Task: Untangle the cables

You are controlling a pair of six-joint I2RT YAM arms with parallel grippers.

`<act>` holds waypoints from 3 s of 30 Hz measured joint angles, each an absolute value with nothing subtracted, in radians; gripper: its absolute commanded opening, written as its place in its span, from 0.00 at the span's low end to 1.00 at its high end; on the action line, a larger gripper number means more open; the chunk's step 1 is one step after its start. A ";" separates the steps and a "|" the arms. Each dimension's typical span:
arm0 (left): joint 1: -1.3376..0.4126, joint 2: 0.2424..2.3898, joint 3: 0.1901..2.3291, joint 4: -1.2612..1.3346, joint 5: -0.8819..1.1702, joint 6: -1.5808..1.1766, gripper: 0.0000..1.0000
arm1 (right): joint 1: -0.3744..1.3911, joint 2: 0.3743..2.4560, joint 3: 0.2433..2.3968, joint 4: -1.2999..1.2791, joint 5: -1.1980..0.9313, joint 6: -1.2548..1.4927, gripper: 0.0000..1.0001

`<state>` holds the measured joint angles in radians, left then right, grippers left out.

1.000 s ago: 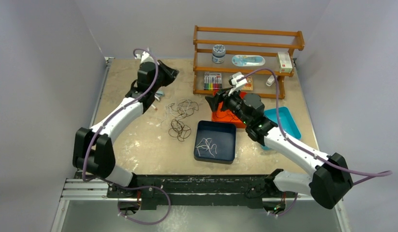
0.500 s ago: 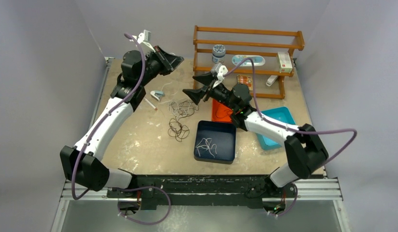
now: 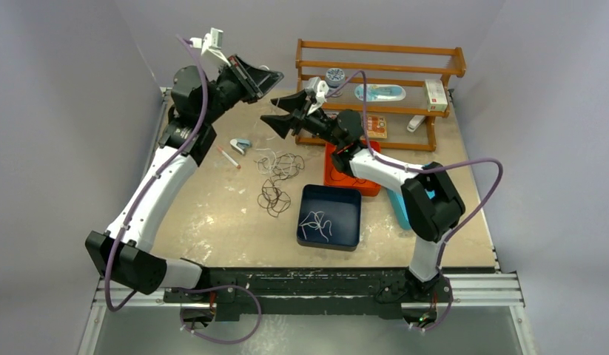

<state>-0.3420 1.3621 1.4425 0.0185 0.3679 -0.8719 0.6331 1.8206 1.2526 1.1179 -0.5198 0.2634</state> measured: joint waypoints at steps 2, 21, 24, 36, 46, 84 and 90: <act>-0.342 1.362 1.482 0.019 0.378 -0.882 0.00 | 0.633 1.856 1.291 1.124 -0.521 0.273 0.45; -0.343 1.448 1.799 0.007 0.414 -0.924 0.00 | 0.638 1.933 1.273 1.203 -0.567 0.341 0.37; -0.343 1.478 1.872 -0.015 0.407 -0.923 0.00 | 0.642 1.959 1.249 1.214 -0.569 0.347 0.37; -0.334 1.612 2.297 -0.117 0.292 -0.860 0.00 | 0.663 2.094 1.190 1.158 -0.568 0.323 0.37; -0.277 1.661 2.422 -0.118 0.204 -0.844 0.00 | 0.687 2.110 1.113 1.154 -0.566 0.295 0.41; -0.264 1.447 1.676 0.145 0.455 -0.959 0.00 | 0.653 1.407 1.186 0.851 -0.431 0.047 0.76; -0.264 1.437 1.645 0.190 0.500 -0.987 0.00 | 0.648 1.500 1.287 0.824 -0.500 0.041 0.74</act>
<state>-0.2642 1.4368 1.6451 0.1902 0.4995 -0.9874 0.6476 1.4998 1.2873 0.8242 -0.4999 0.0410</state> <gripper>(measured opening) 0.012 0.753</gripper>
